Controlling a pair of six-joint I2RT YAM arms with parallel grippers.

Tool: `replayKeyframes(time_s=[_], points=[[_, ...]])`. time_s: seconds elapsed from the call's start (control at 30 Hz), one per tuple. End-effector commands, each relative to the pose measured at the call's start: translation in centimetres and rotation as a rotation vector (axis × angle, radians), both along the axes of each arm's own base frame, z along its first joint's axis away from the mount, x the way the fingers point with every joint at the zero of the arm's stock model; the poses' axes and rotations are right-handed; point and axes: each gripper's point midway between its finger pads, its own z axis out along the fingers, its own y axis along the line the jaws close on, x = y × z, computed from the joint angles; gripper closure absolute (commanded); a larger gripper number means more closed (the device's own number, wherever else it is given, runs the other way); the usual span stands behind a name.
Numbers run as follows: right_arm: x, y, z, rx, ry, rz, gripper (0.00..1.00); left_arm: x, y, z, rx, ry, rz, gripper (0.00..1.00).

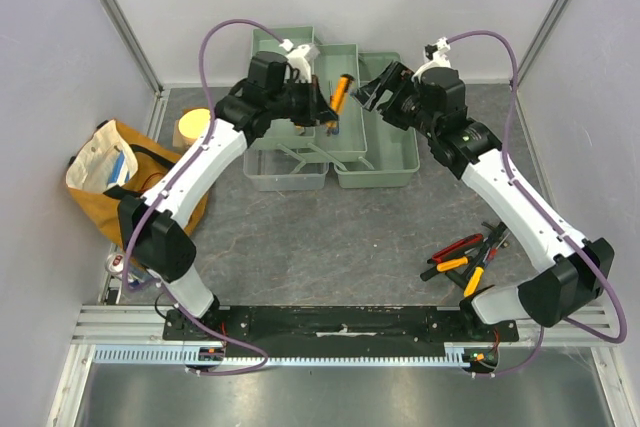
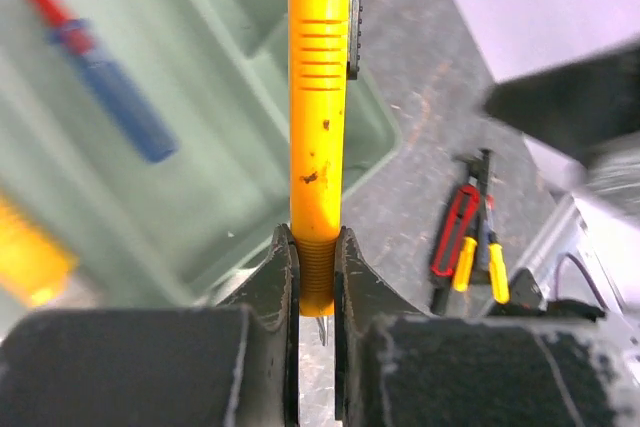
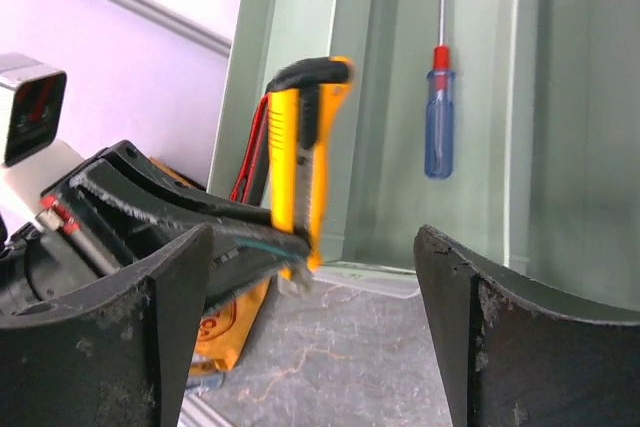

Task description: Pack the tool kit

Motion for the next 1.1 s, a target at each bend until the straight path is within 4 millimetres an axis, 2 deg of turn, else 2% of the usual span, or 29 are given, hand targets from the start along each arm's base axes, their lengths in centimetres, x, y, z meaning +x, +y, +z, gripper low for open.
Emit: replayKeyframes(time_s=[0.0, 0.13, 0.2, 0.4, 0.57, 0.73, 0.8, 0.87, 0.97, 1.07], points=[[-0.1, -3.0, 2.6, -0.037, -0.083, -0.121, 0.13, 2.6, 6.9, 2.3, 0.000, -0.036, 0.237, 0.98], [-0.1, -4.4, 0.2, -0.082, -0.026, -0.164, 0.13, 3.9, 11.9, 0.4, 0.020, 0.016, 0.364, 0.98], [-0.1, -4.8, -1.3, -0.095, 0.018, -0.177, 0.13, 4.2, 13.1, -0.7, 0.030, 0.051, 0.378, 0.98], [-0.2, -5.3, -4.8, -0.119, 0.119, -0.185, 0.15, 4.9, 13.3, -3.3, 0.052, 0.131, 0.366, 0.98], [-0.2, -6.2, -7.0, -0.135, 0.189, -0.217, 0.15, 5.8, 14.0, -5.3, 0.100, 0.186, 0.428, 0.98], [-0.7, -9.2, -10.4, -0.182, 0.314, -0.321, 0.15, 6.4, 14.9, -6.7, 0.157, 0.223, 0.470, 0.79], [-1.2, -10.7, -11.9, -0.215, 0.379, -0.373, 0.15, 6.4, 15.1, -6.5, 0.162, 0.221, 0.481, 0.66], [-1.9, -12.3, -13.4, -0.258, 0.443, -0.417, 0.14, 6.5, 15.2, -5.4, 0.150, 0.208, 0.496, 0.58], [-3.7, -14.6, -16.3, -0.337, 0.558, -0.479, 0.11, 6.5, 15.6, -3.4, 0.138, 0.173, 0.530, 0.52], [-5.7, -16.5, -18.5, -0.385, 0.648, -0.529, 0.08, 6.2, 15.9, -1.1, 0.123, 0.120, 0.538, 0.52]])
